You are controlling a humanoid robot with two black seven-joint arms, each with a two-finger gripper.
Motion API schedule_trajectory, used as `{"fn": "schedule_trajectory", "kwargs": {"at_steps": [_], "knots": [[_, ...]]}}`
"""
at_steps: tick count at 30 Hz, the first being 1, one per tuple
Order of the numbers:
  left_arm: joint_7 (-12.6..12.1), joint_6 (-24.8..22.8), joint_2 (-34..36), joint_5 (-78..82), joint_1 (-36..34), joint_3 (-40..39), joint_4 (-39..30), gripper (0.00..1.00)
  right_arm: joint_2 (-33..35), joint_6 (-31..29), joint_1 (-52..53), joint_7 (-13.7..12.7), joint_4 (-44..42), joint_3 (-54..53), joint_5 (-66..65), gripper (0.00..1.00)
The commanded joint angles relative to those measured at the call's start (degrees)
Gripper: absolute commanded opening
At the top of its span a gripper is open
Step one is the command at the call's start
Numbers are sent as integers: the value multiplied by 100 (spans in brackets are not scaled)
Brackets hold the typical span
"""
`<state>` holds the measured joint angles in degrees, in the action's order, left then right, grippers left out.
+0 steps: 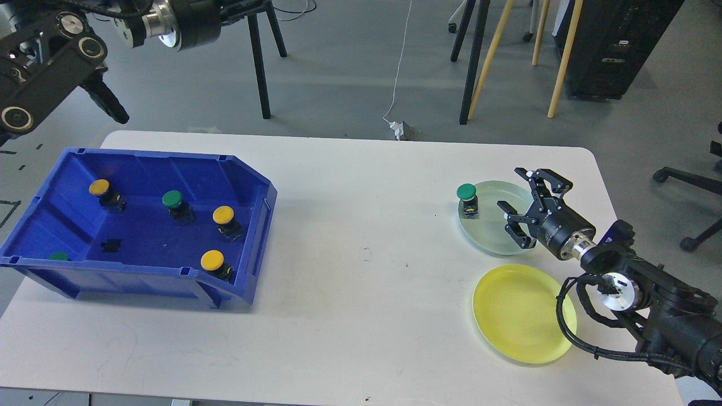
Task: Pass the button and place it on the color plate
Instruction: 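Lower the green button onto the pale green plate and open right gripper, then reach the left gripper into the bin and grasp a yellow button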
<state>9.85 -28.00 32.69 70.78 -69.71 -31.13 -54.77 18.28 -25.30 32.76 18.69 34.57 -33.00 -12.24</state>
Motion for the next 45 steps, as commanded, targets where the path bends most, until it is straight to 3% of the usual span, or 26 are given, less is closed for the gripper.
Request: {"fn": "schedule_trajectory", "kwargs": {"at_steps": [1, 8, 13, 20, 33, 45], "knots": [[0, 0, 149, -64, 10, 28, -86, 99, 140, -1, -6, 3, 550, -13, 3, 78], [0, 0, 1000, -29, 238, 212, -630, 98, 369, 130, 240, -5, 1167, -75, 11, 78], [35, 0, 2029, 15, 493, 958, -1307, 98, 474, 288, 486, -32, 1158, -84, 46, 78], [35, 0, 2513, 181, 642, 2145, -1378, 98, 711, 464, 767, -41, 1158, -93, 82, 78], [-18, 0, 2189, 1825, 1882, 2463, -1229, 97, 703, 473, 890, -120, 1105, -66, 73, 78], [-114, 84, 1513, 2617, 1873, 2454, -1115, 97, 703, 482, 890, -129, 1105, -40, 73, 78]]}}
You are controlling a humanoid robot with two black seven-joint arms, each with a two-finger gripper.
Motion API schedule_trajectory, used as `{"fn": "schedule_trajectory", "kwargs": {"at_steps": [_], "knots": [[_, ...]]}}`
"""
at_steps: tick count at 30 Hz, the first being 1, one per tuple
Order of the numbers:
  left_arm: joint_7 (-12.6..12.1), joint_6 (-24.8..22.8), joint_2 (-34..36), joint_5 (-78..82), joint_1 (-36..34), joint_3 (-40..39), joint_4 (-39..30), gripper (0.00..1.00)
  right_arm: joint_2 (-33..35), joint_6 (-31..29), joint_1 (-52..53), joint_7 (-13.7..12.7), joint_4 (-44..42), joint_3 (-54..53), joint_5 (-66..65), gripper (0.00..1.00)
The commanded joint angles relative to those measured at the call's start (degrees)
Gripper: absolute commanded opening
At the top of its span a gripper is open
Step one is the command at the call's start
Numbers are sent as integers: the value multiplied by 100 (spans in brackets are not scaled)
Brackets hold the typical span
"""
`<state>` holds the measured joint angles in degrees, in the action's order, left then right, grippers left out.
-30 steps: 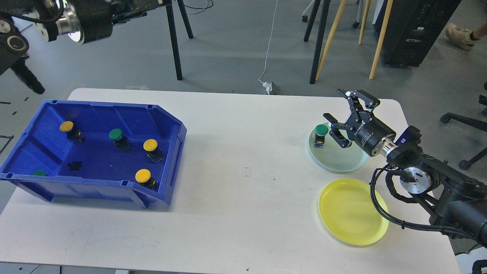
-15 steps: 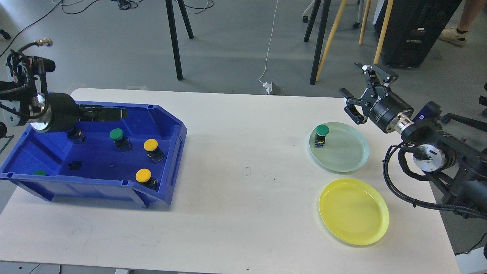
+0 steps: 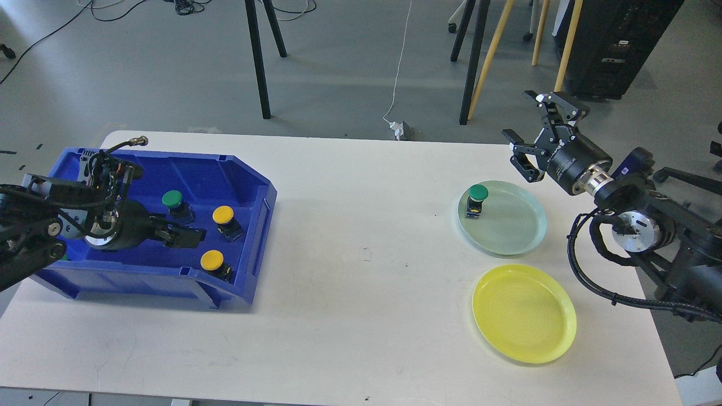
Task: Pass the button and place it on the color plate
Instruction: 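Reach the left gripper into the bin and grasp a yellow button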
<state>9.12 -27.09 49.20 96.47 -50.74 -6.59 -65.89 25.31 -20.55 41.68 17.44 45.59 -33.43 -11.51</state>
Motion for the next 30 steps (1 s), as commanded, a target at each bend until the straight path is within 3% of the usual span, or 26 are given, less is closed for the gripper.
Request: {"fn": "schedule_trajectory", "kwargs": {"at_steps": [1, 30], "knots": [[-67, -7, -217, 47, -24, 0, -3, 97, 0, 7, -2, -3, 3, 3, 0, 78], [20, 2, -1553, 47, -305, 17, 1552, 97, -62, 148, -46, -3, 3, 29, 0, 78]]}}
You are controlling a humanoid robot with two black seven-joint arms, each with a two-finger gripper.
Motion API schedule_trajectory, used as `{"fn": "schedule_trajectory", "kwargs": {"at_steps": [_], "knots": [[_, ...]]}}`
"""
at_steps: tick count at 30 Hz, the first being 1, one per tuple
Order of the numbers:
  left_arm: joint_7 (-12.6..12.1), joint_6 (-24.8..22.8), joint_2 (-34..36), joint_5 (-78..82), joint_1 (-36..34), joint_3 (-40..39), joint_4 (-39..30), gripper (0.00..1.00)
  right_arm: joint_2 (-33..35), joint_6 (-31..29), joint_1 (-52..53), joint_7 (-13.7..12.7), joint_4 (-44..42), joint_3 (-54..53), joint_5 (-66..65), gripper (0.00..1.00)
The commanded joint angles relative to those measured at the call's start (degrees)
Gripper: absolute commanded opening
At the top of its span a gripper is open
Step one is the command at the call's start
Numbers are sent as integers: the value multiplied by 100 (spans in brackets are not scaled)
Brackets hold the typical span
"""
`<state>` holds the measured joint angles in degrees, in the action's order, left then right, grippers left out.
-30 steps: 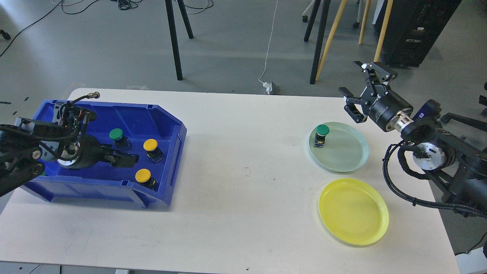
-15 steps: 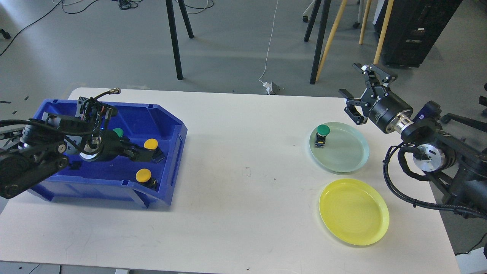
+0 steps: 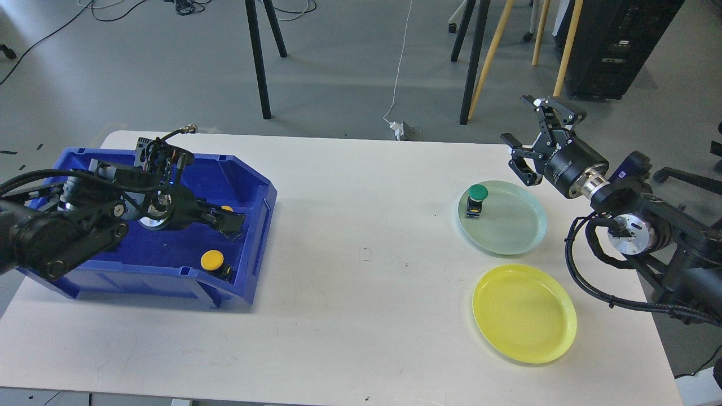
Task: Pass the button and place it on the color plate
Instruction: 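Reach the left gripper into the bin and grasp a yellow button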
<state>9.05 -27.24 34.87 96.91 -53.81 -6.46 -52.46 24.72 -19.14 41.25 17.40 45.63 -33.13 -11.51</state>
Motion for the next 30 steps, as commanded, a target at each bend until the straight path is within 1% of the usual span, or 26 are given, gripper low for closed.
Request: {"fn": "schedule_trajectory", "kwargs": {"at_steps": [1, 5, 7, 10, 12, 17, 19, 25, 30], "knots": [[36, 17, -165, 3, 11, 5, 280, 97, -2, 24, -3, 1, -1, 8, 0, 78], [106, 26, -314, 3, 28, 5, 499, 97, -2, 25, 5, 1, -1, 8, 0, 78], [115, 26, -341, 3, 37, 22, 526, 94, -2, 25, 5, 1, -1, 8, 0, 78], [124, 35, -350, 73, 37, 22, 535, 85, -2, 25, 5, 1, -10, 8, -9, 78], [124, 87, -358, 169, 46, 22, 544, 76, -2, 33, 5, 1, -10, 8, -9, 78], [133, 140, -350, 284, 46, 22, 544, 69, -2, 33, 23, 1, -10, 8, -9, 78], [132, 140, -350, 284, 46, 22, 561, 63, -2, 33, 23, 1, -19, 8, -9, 78], [141, 105, -332, 293, 55, 22, 553, 37, -11, 33, 32, 1, -54, 8, -26, 78], [159, 70, -315, 293, 46, 22, 465, 26, -20, 33, 32, 1, -106, 17, -35, 78]]}}
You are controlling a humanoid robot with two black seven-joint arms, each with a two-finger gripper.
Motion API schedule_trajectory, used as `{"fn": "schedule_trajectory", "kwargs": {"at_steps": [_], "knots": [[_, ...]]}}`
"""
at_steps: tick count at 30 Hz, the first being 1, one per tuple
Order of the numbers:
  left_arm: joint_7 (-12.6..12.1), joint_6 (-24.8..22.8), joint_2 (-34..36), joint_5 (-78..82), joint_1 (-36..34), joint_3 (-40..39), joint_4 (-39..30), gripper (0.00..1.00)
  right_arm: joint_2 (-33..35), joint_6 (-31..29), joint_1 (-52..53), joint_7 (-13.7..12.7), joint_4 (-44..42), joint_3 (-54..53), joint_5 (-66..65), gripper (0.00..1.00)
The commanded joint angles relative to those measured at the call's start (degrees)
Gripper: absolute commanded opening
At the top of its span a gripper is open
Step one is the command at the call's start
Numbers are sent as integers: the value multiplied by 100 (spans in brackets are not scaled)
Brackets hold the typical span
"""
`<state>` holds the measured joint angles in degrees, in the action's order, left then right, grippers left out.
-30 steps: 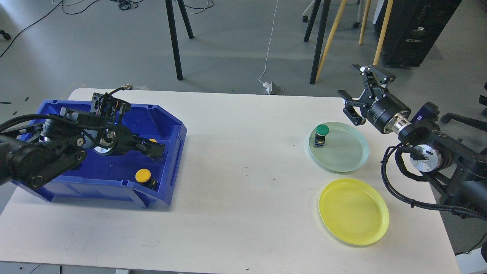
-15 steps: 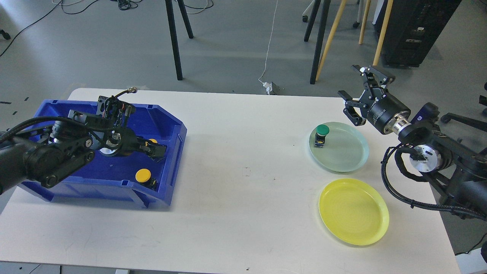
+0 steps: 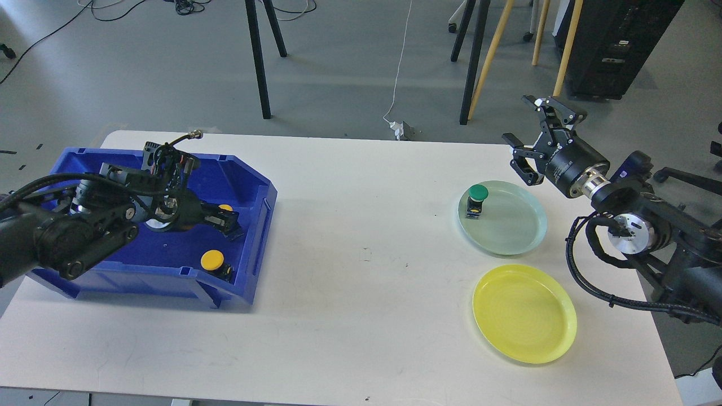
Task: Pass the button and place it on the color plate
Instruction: 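Reach the left gripper into the bin and grasp a yellow button, then lift the yellow button and pass it to the right gripper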
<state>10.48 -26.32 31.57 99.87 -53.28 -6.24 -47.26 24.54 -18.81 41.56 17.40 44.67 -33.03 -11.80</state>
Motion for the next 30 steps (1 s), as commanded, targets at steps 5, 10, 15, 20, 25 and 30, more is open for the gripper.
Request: {"fn": "schedule_trajectory", "kwargs": {"at_steps": [5, 10, 15, 20, 25, 30], "knots": [[33, -40, 104, -29, -42, -18, -195, 24, -19, 0, 1, 0, -28, 7, -16, 78], [33, -168, 656, -73, -218, -88, -660, 24, -133, 0, 2, 0, -195, 16, -16, 78], [33, -168, 1561, -117, -332, -132, -1600, 24, -230, -9, 2, 0, -231, 16, -59, 78], [-11, -168, 2168, -757, -420, -631, -2531, 25, -344, -44, 10, -17, -187, 16, -60, 81], [-64, -168, 2389, -1574, -455, -1528, -2929, 25, -405, -53, 72, -35, -64, 7, -59, 81], [-81, -168, 2284, -2426, -885, -2057, -2850, 25, -633, -106, 265, -17, 130, -10, -51, 81]]}}
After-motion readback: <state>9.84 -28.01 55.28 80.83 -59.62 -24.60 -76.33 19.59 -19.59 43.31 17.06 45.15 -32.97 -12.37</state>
